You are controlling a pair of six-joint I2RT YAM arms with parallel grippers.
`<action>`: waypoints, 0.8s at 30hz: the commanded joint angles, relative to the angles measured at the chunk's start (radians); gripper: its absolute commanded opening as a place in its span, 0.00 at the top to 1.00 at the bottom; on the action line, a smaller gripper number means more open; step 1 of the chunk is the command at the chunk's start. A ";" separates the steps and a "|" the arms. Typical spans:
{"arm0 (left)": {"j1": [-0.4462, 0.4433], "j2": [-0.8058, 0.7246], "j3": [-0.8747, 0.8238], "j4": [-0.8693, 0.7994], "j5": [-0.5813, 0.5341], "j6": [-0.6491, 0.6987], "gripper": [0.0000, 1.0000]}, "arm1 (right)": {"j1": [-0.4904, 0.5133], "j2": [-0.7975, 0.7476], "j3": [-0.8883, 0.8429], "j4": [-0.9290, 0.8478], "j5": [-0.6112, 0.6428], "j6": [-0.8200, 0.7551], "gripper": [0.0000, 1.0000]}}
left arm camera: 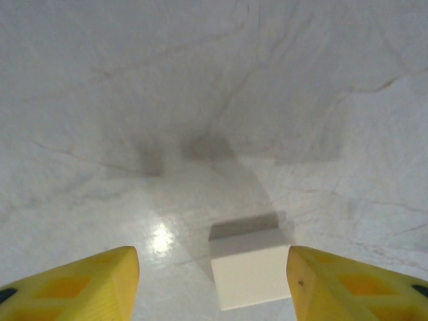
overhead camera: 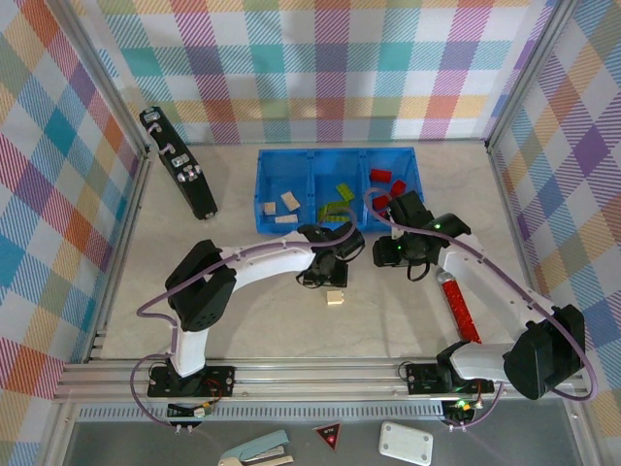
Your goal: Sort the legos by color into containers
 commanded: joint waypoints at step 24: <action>-0.095 0.059 -0.019 0.012 -0.006 -0.127 0.38 | -0.114 -0.074 0.045 -0.020 0.035 -0.065 0.49</action>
